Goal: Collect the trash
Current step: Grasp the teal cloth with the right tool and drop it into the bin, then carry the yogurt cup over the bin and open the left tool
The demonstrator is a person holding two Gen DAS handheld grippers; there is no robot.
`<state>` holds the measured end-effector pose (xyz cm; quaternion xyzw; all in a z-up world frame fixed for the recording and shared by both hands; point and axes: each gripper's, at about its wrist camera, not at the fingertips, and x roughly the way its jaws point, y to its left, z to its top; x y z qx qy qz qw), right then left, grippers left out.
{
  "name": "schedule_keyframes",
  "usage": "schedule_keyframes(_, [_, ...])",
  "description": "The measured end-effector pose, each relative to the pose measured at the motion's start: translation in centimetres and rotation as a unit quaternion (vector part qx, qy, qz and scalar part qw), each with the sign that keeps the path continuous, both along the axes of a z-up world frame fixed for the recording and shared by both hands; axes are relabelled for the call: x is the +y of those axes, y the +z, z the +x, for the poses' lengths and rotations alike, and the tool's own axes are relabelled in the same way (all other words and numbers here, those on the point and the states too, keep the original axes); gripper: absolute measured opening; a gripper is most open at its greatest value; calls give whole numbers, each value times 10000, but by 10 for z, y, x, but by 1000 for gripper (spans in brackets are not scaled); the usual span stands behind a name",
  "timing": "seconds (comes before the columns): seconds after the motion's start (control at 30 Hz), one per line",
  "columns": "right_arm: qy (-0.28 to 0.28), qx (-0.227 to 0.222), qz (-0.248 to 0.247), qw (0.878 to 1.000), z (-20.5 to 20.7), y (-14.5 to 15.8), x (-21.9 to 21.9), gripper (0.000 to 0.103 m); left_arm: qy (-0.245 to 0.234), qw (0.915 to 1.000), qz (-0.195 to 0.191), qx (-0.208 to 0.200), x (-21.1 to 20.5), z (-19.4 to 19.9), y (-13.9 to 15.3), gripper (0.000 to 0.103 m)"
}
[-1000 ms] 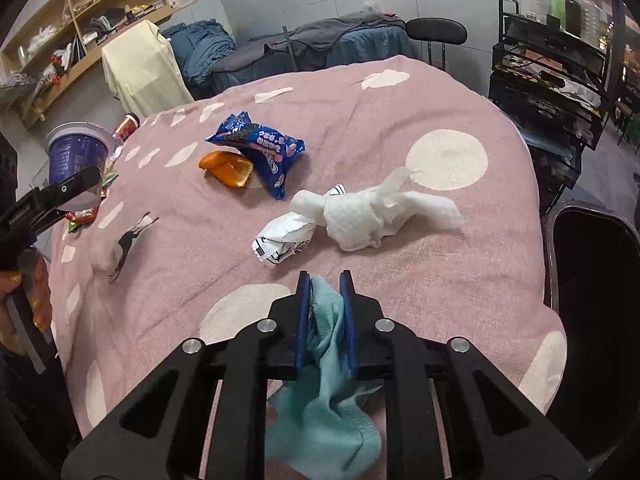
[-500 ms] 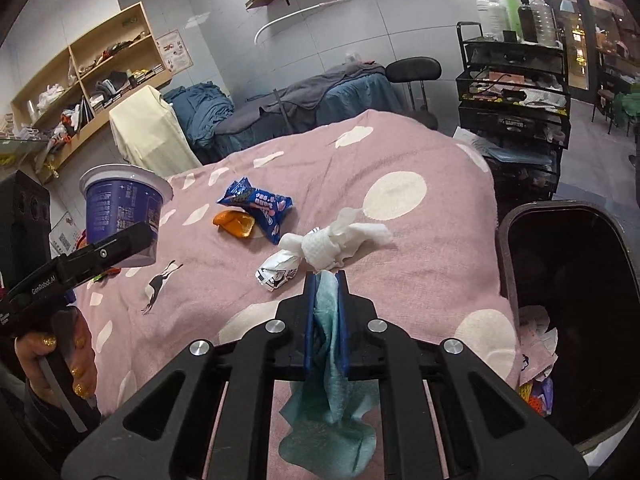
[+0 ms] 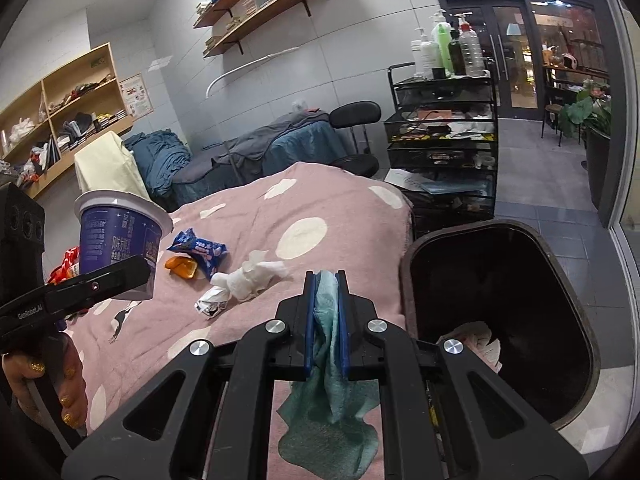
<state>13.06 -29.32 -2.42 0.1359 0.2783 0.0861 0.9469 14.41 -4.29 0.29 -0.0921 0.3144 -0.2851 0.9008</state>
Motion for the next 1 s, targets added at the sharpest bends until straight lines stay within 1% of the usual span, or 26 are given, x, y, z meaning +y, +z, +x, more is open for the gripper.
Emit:
schedule_keyframes(0.07, [-124,31,14,9999,0,-2,-10,11,-93,9999,69,-53,-11,0,0,69])
schedule_keyframes(0.33, [-762,157,-46,9970,12,-16,-53,11,-509,9987,79,-46,-51,-2,1,69])
schedule_keyframes(0.6, [-1163,470,-96,9921,30,-42,-79,11,-775,9969,133,-6,-74,0,-1,69])
schedule_keyframes(0.7, [-1304,583,-152,9896,34,-52,-84,13,-837,9964,145,32,-78,0,-3,69])
schedule_keyframes(0.73, [-1316,635,-140,9892,35,-54,-85,22,-865,9961,148,44,-80,0,-3,69])
schedule_keyframes(0.77, [-1344,662,-133,9886,35,-56,-86,44,-886,9959,155,51,-81,-1,-4,69])
schedule_keyframes(0.8, [-1429,647,-130,9875,33,-58,-88,59,-910,9957,171,53,-84,-1,-4,69])
schedule_keyframes(0.83, [-1531,571,-139,9865,28,-57,-89,78,-931,9955,189,48,-86,-1,-4,69])
schedule_keyframes(0.87, [-1582,531,-155,9859,26,-58,-89,80,-953,9952,203,42,-89,-2,-5,69])
schedule_keyframes(1.0, [-1703,519,-163,9839,18,-55,-93,82,-1061,9941,233,59,-98,0,-6,69])
